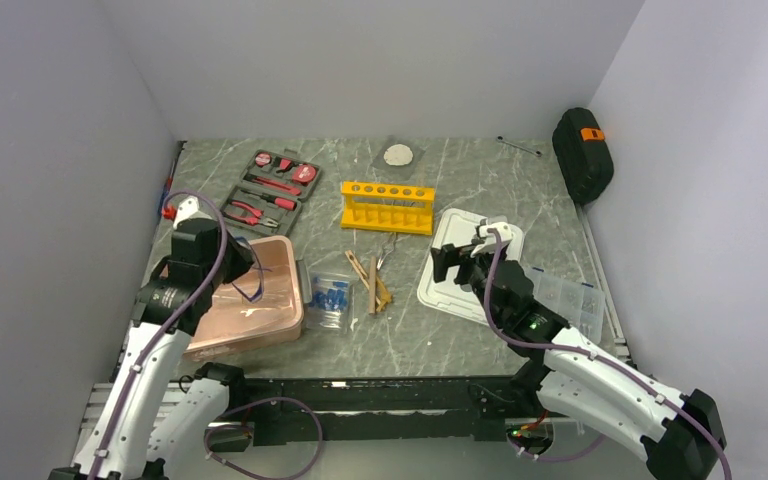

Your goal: Organize the chemistry lab equipment

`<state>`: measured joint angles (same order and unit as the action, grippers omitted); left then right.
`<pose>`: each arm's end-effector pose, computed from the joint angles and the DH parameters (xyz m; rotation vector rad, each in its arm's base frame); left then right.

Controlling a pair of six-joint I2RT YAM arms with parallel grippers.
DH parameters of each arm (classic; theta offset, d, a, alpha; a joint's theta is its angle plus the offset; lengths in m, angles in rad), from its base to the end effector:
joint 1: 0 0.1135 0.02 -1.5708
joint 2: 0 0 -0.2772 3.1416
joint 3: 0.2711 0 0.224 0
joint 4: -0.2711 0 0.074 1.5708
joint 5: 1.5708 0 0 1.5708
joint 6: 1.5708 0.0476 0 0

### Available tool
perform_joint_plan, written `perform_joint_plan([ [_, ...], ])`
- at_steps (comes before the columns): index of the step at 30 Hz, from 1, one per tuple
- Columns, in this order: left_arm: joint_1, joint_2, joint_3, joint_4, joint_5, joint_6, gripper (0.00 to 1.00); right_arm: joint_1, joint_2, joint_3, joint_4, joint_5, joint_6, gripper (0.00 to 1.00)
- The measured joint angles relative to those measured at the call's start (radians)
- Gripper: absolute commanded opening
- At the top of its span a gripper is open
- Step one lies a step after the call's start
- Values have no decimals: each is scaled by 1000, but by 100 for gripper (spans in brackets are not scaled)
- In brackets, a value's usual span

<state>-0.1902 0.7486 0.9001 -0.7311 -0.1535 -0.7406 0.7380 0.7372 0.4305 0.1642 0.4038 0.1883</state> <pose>0.1216 -0.0160 0.3277 -0.6748 2.0589 -0.3764 0.1274 0.0906 0.2751 -0.1698 1.7053 0.3444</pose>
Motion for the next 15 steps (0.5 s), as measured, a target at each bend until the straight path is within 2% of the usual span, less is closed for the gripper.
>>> perform_joint_plan([
  [6,3,22,-26,-53,42,66,0,-5,2,0,-15,58,15,99],
  [15,19,139,-130,-26,162,119,0,-12,43,0,-54,113,40,99],
])
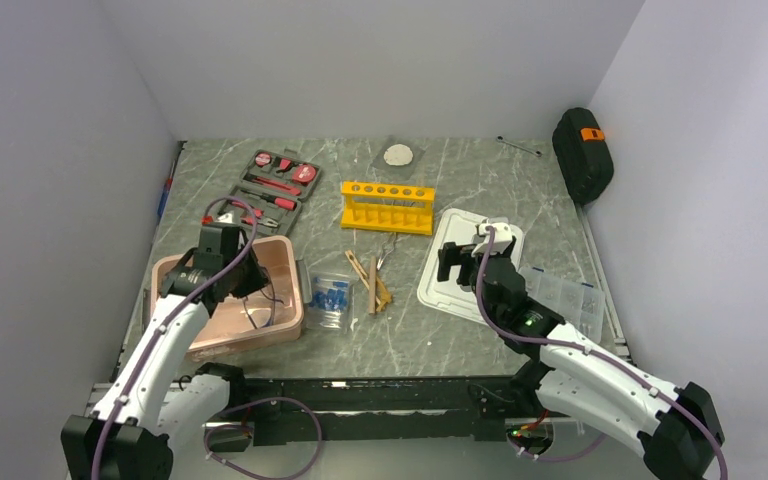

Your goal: Organize the chemistry lab equipment

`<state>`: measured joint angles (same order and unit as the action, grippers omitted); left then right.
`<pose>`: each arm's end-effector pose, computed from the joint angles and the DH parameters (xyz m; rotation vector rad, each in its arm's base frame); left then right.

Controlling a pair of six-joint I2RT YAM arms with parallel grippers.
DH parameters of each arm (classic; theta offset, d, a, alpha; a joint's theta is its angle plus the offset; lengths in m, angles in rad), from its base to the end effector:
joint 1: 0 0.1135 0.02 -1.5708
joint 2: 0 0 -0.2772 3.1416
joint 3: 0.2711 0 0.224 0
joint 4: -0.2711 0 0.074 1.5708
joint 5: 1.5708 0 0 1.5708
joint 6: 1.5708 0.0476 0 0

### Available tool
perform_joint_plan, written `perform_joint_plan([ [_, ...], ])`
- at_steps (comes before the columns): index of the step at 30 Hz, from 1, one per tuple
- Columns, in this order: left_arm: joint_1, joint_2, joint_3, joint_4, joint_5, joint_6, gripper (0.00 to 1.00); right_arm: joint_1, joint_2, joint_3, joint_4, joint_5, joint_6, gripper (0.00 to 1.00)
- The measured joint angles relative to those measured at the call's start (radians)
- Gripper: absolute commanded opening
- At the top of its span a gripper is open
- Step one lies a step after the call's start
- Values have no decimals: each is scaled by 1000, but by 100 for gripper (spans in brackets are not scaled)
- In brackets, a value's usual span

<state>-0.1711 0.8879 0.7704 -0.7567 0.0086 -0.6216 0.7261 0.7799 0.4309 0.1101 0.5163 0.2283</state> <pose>0.1423 -0.0250 0.2695 -0.5498 2.4169 -0.3573 0.1340 0.0876 0.2637 -0.0791 1.7816 0.2206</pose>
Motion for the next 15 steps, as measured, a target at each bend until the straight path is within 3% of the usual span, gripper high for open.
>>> perform_joint_plan([
  [9,17,100,-34,82,69,36,21,-8,3,0,-26,39,8,100],
  [15,17,112,-42,104,72,53,43,-11,3,0,-37,53,8,100],
])
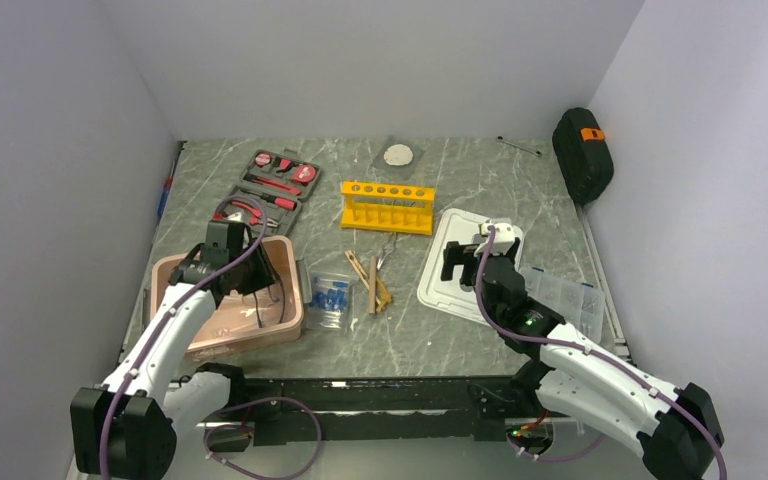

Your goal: Organize the chemistry lab equipment

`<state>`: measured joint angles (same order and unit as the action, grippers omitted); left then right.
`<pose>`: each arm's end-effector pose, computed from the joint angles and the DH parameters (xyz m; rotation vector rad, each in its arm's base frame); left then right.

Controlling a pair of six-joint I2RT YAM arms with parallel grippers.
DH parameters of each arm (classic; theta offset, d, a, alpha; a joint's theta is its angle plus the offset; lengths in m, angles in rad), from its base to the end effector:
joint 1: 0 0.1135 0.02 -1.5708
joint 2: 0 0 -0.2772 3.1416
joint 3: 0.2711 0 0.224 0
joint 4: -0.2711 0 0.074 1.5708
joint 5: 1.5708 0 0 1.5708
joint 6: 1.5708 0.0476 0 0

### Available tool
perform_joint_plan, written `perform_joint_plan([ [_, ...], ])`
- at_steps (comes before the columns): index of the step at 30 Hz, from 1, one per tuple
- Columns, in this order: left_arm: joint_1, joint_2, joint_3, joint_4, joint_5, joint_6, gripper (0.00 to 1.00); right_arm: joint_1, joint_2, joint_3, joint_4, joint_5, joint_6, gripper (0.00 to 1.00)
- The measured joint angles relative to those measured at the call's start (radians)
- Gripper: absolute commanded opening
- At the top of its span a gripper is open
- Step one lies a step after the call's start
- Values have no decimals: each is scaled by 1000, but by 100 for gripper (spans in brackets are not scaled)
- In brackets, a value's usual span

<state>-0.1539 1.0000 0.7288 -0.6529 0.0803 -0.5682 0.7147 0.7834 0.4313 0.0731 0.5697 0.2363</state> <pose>0.1648 -0.0294 0.2498 -0.4881 2.4885 -0.3955 0.1351 0.0832 0.2596 -0.0397 1.8069 0.1495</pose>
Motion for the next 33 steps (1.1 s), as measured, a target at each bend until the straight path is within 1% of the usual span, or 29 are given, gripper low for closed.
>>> perform_joint_plan([
  [2,0,-3,0,0,-7,5,51,-1,0,0,-2,2,0,100],
  [3,0,-7,0,0,-11,5,53,-1,0,0,-3,2,0,100],
  [4,0,-10,0,0,-19,8,58,-1,0,0,-5,2,0,100],
  [6,0,-17,0,0,-29,8,72,-2,3,0,-5,2,0,100],
  [8,0,-27,0,-3,-42,10,82,-2,8,0,-5,0,0,100],
  [10,0,-40,0,-8,-65,10,90,-3,16,2,-8,-2,3,100],
  [13,0,-78,2,-22,-115,13,99,-3,28,8,-23,-3,11,100],
  [15,0,-113,8,-33,-149,13,99,-3,33,14,-27,-4,21,99],
  [20,0,-208,61,-61,-218,42,99,-4,35,30,-26,-48,61,90],
  [24,-1,-247,140,-64,-259,105,99,-4,50,33,-27,-105,107,82],
  [26,-6,-249,179,-51,-265,140,99,-3,89,48,-28,-126,141,80],
  [29,-28,-237,235,4,-258,217,99,20,200,104,-42,-142,206,78],
  [33,-69,-206,257,117,-250,303,99,116,349,188,-73,-139,272,76],
])
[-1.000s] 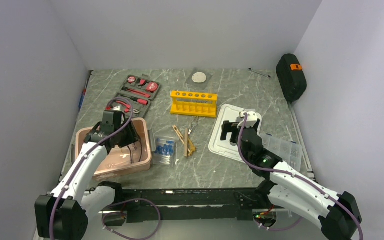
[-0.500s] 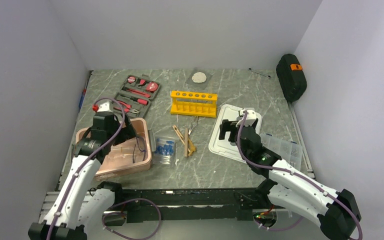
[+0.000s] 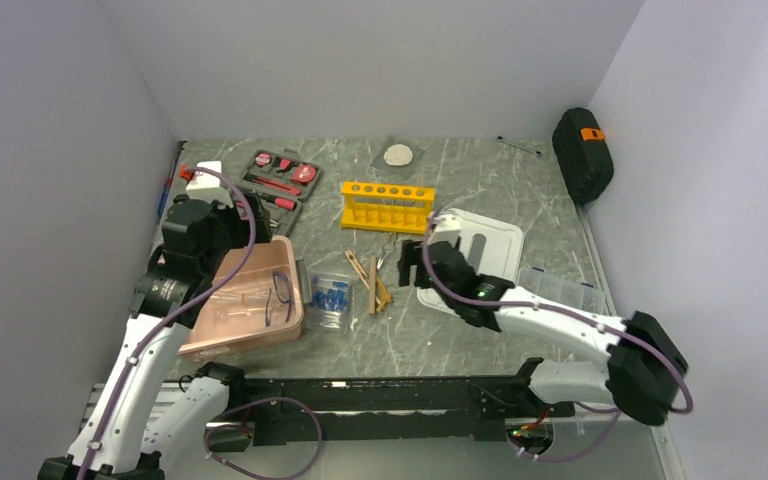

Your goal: Organize the chemistry lab equipment

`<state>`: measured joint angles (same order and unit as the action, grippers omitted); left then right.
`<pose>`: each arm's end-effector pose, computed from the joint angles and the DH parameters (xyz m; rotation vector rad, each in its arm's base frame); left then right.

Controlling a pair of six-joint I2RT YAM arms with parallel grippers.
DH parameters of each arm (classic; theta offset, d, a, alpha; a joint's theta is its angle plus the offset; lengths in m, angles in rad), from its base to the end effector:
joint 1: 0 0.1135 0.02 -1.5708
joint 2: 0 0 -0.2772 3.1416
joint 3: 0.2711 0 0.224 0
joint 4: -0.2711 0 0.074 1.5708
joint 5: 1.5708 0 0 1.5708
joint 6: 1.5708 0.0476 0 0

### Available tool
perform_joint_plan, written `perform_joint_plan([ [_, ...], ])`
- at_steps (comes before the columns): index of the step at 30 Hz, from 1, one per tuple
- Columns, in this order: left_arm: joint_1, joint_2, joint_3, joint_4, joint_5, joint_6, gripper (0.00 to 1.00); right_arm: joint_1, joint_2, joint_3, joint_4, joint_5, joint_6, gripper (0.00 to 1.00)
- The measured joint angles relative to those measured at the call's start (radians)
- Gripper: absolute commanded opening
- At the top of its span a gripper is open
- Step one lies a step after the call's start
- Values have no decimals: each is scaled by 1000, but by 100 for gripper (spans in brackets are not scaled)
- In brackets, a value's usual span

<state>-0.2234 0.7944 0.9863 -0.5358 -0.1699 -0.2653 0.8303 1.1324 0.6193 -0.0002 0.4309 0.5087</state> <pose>0.1383 -0.0232 0.3705 -0.1545 1.9068 -0.1675 0.1644 0.1504 0.2532 -0.0691 2.0544 0.3894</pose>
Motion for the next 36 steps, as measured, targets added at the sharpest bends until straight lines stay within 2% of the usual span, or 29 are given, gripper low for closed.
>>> perform_joint_plan([
  [3,-17,8,-57,100,7,51,99,82,126,93,-38,14,30,74],
  [8,-23,21,-139,104,0,97,99,178,338,265,-84,16,60,59],
  [16,-29,-6,-143,121,-11,115,99,198,595,425,-188,7,72,48],
  [24,-45,-14,-143,127,-12,115,99,198,672,452,-233,3,71,42],
  [36,-58,-14,-143,127,-12,115,99,188,722,472,-220,-47,79,25],
])
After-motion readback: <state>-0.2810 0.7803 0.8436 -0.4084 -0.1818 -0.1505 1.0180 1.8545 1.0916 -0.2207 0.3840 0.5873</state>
